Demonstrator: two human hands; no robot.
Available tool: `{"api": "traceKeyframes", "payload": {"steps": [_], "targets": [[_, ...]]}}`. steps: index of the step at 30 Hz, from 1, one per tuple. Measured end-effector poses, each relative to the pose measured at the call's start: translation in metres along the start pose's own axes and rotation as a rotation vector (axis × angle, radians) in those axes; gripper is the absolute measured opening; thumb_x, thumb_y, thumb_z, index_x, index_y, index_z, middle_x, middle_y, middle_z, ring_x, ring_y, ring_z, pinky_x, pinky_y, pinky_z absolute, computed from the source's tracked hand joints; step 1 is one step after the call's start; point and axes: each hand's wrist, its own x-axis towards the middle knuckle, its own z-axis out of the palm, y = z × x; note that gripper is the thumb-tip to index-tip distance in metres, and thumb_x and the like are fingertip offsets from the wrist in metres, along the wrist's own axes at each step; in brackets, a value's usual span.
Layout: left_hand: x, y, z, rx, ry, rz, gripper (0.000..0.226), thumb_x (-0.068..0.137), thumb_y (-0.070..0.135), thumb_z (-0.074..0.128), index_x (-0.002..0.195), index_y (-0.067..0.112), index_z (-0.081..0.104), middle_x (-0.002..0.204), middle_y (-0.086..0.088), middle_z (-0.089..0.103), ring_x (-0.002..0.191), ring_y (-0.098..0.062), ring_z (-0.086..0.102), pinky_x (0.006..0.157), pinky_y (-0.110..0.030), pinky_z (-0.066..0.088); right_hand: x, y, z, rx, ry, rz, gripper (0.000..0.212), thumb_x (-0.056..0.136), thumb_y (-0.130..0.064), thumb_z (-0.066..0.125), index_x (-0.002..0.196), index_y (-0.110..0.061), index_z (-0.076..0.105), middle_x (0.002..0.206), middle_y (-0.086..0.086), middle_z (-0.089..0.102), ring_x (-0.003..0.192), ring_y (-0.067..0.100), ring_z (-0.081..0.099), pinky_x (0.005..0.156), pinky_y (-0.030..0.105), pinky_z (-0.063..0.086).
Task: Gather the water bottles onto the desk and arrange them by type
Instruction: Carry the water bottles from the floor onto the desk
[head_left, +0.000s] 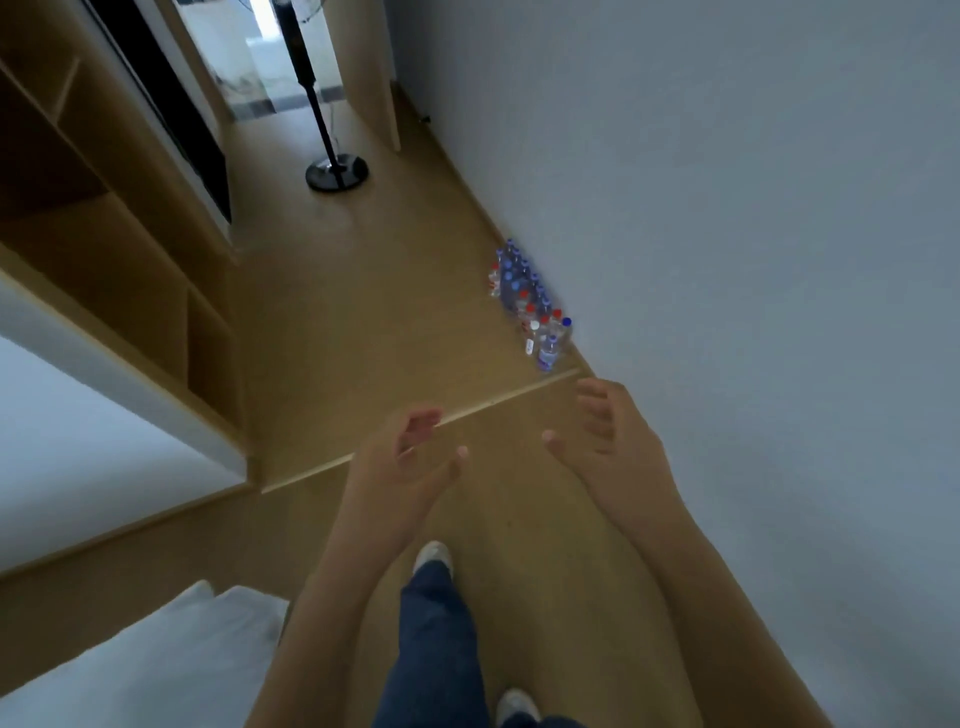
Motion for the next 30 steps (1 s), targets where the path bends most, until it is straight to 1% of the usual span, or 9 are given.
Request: {"api": "traceKeyframes", "payload": {"steps": [2, 5, 7, 10, 13, 16, 19, 25, 30], "targets": [[0.059, -0.009, -0.003, -0.024, -0.056, -0.018, 0.036, 0.086, 0.026, 0.074, 0.115, 0.034, 0.054, 0.118, 0.02, 0.057, 0.116, -0.001, 0.055, 0.087, -0.011, 0.045, 0.05, -0.001, 0.012, 0.002, 0.036, 0.023, 0.056, 0.084, -0.029, 0.077, 0.132, -0.027, 0.048, 0.111, -0.027, 0.051, 0.105, 0.002, 0.054, 0.082, 0.006, 0.04], [0.154, -0.019, -0.013, -0.048, -0.109, -0.013, 0.037, 0.085, 0.028, 0.074, 0.116, 0.036, 0.054, 0.12, 0.019, 0.058, 0.115, 0.004, 0.054, 0.081, -0.003, 0.041, 0.129, -0.011, 0.036, 0.009, 0.088, 0.064, 0.054, 0.085, -0.029, 0.076, 0.131, -0.029, 0.048, 0.105, -0.033, 0.048, 0.094, -0.013, 0.05, 0.068, -0.001, 0.037], [0.219, -0.022, -0.024, -0.042, -0.155, 0.007, 0.038, 0.084, 0.029, 0.075, 0.115, 0.037, 0.054, 0.12, 0.019, 0.058, 0.115, 0.004, 0.054, 0.09, -0.01, 0.04, 0.18, -0.022, 0.051, 0.027, 0.116, 0.1, 0.056, 0.085, -0.029, 0.075, 0.133, -0.026, 0.048, 0.108, -0.029, 0.051, 0.095, -0.011, 0.052, 0.07, 0.002, 0.037], [0.301, -0.018, -0.034, -0.061, -0.211, -0.003, 0.037, 0.084, 0.023, 0.077, 0.11, 0.04, 0.056, 0.12, 0.015, 0.06, 0.117, 0.001, 0.055, 0.096, -0.017, 0.042, 0.243, -0.041, 0.066, 0.027, 0.154, 0.145, 0.061, 0.084, -0.028, 0.076, 0.137, -0.024, 0.046, 0.124, -0.015, 0.054, 0.108, 0.007, 0.055, 0.076, 0.01, 0.038], [0.372, -0.016, -0.035, -0.049, -0.266, -0.007, 0.038, 0.083, 0.024, 0.078, 0.106, 0.045, 0.057, 0.124, 0.009, 0.062, 0.121, -0.004, 0.056, 0.099, -0.022, 0.043, 0.296, -0.046, 0.075, 0.029, 0.207, 0.2, 0.062, 0.084, -0.028, 0.076, 0.137, -0.026, 0.045, 0.123, -0.015, 0.051, 0.11, 0.008, 0.053, 0.074, 0.007, 0.035], [0.433, -0.019, -0.028, -0.022, -0.311, -0.006, 0.037, 0.082, 0.027, 0.078, 0.105, 0.047, 0.057, 0.126, 0.008, 0.062, 0.121, -0.005, 0.056, 0.094, -0.017, 0.042, 0.342, -0.042, 0.08, 0.038, 0.261, 0.257, 0.061, 0.084, -0.031, 0.076, 0.136, -0.027, 0.044, 0.125, -0.014, 0.052, 0.109, 0.007, 0.053, 0.075, 0.009, 0.037], [0.49, -0.027, -0.01, -0.012, -0.353, -0.022, 0.038, 0.081, 0.029, 0.079, 0.105, 0.05, 0.057, 0.122, 0.017, 0.062, 0.119, -0.003, 0.056, 0.089, -0.014, 0.042, 0.389, -0.029, 0.081, 0.051, 0.293, 0.339, 0.064, 0.084, -0.033, 0.076, 0.138, -0.026, 0.042, 0.131, -0.01, 0.053, 0.113, 0.009, 0.053, 0.085, 0.02, 0.04], [0.608, -0.05, 0.05, -0.002, -0.427, -0.046, 0.039, 0.082, 0.024, 0.079, 0.104, 0.048, 0.058, 0.122, 0.02, 0.062, 0.12, -0.001, 0.057, 0.102, -0.03, 0.048, 0.497, 0.019, 0.085, 0.067, 0.369, 0.443, 0.067, 0.083, -0.031, 0.077, 0.14, -0.023, 0.042, 0.136, -0.004, 0.053, 0.115, 0.012, 0.053, 0.09, 0.028, 0.042], [0.7, -0.069, 0.103, 0.094, -0.526, -0.014, 0.043, 0.085, 0.023, 0.077, 0.116, 0.043, 0.056, 0.124, 0.022, 0.057, 0.123, 0.002, 0.051, 0.102, -0.02, 0.04, 0.596, 0.06, 0.085, 0.113, 0.445, 0.543, 0.067, 0.082, -0.027, 0.079, 0.139, -0.022, 0.043, 0.135, -0.007, 0.051, 0.118, 0.012, 0.052, 0.098, 0.034, 0.047]]}}
